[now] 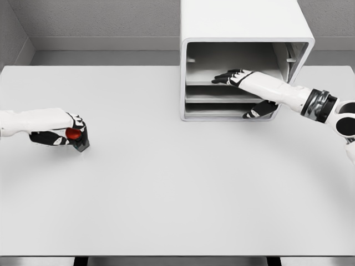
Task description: Slide open multi-storey tabletop storage cabinets and put open load switch and slide close multi-storey tabletop storage cabinets
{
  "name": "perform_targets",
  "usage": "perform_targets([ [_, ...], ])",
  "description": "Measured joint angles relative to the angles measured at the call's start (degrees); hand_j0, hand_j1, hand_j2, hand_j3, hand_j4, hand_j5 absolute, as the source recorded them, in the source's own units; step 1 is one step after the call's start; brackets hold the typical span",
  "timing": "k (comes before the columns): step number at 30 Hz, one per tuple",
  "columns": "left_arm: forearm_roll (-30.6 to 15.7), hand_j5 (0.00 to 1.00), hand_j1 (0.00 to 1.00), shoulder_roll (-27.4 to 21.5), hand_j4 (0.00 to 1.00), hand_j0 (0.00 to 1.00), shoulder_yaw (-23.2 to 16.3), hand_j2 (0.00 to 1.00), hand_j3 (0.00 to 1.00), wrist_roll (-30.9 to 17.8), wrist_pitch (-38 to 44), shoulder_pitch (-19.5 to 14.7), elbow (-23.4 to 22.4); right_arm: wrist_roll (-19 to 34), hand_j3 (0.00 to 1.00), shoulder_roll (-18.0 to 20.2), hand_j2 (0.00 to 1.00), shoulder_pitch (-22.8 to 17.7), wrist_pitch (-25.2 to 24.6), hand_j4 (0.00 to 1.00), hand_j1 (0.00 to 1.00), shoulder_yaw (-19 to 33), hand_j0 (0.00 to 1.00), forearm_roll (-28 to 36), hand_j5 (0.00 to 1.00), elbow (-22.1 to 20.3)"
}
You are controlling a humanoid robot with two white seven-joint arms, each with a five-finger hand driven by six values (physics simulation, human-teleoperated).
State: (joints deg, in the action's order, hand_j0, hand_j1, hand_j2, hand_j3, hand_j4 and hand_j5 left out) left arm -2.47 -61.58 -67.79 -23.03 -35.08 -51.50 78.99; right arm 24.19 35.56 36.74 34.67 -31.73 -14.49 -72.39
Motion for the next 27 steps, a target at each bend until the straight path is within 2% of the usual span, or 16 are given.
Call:
perform_targets([
  [8,-0.06,0.42,0.42,0.63,0.42,0.42,0.04,0.42,0.42,0.16,-0.03,-3.78,0.73,-0.01,1.00,2.37,1.00,-1.14,0.31,1.00,1.00,-0.15,1.00,-0.58,1.00,-3.96],
  [15,-0.11,0.42,0.42,3.02,0.42,0.42,0.03,0.42,0.42,0.23,-0.02,-6.86,1.12,-0.06,1.00,4.67,1.00,-2.72,0.44,1.00,1.00,0.04,1.00,0.10,1.00,-7.86],
  [27,-0.26,0.42,0.42,5.89,0.42,0.42,-0.12,0.42,0.42,0.23,-0.04,-9.93,4.11,-0.30,1.00,10.21,1.00,-5.80,0.46,1.00,1.00,0.29,1.00,2.74,1.00,-14.66],
])
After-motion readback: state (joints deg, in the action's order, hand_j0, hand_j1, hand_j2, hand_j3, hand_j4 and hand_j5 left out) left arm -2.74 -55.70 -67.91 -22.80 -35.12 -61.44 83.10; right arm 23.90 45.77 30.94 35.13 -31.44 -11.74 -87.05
